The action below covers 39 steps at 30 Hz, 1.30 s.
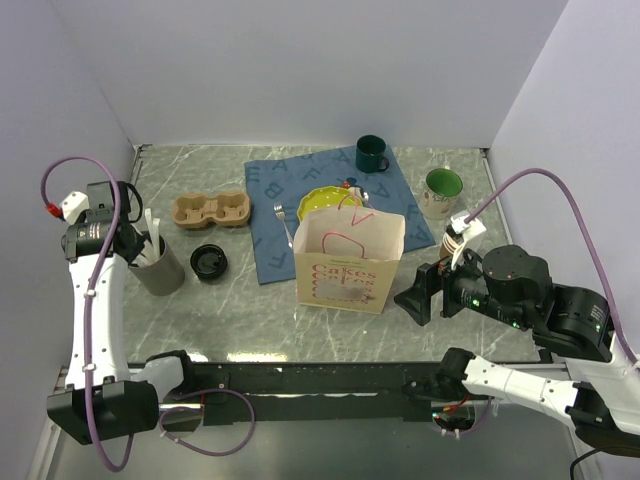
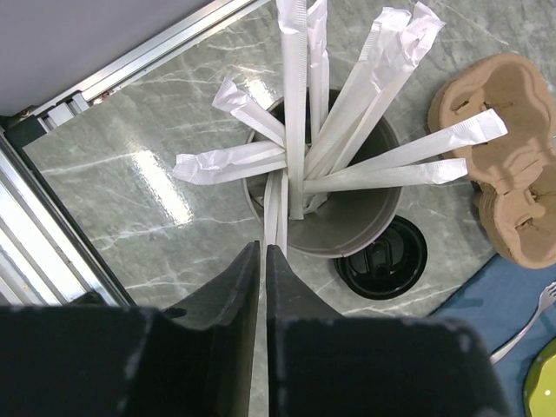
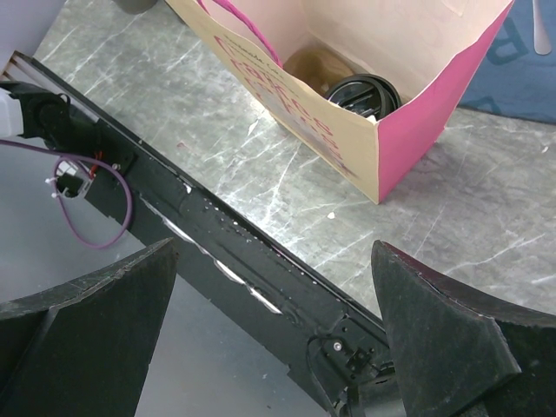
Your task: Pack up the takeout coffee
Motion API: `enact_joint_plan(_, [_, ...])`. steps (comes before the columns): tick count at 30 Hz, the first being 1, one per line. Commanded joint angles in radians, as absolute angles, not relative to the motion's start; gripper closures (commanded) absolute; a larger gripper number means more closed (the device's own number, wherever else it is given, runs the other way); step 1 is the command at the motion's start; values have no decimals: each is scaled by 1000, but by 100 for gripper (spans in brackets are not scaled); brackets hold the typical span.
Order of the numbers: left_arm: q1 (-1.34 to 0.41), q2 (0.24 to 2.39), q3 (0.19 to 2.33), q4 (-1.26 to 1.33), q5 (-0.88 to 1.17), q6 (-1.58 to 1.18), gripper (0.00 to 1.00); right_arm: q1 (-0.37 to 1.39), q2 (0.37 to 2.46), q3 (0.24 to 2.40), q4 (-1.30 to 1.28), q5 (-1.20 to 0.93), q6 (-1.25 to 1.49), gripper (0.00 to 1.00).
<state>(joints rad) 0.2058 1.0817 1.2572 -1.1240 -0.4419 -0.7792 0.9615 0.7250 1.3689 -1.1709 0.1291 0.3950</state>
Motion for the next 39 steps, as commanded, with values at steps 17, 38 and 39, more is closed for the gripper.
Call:
enact_joint_plan(17, [204,1045,1195,-1088,-414,-796,82,957,716,1391,-1157,127,374,0])
enact_joint_plan(38, [204,1035,1575,-1291,-471,-730,99,957,716,1456,-1187,155,338,0])
enact_joint_plan(39, [204,1037,1629,-1322,-471,-726,99,959,718,1460,-1186,158,330,0])
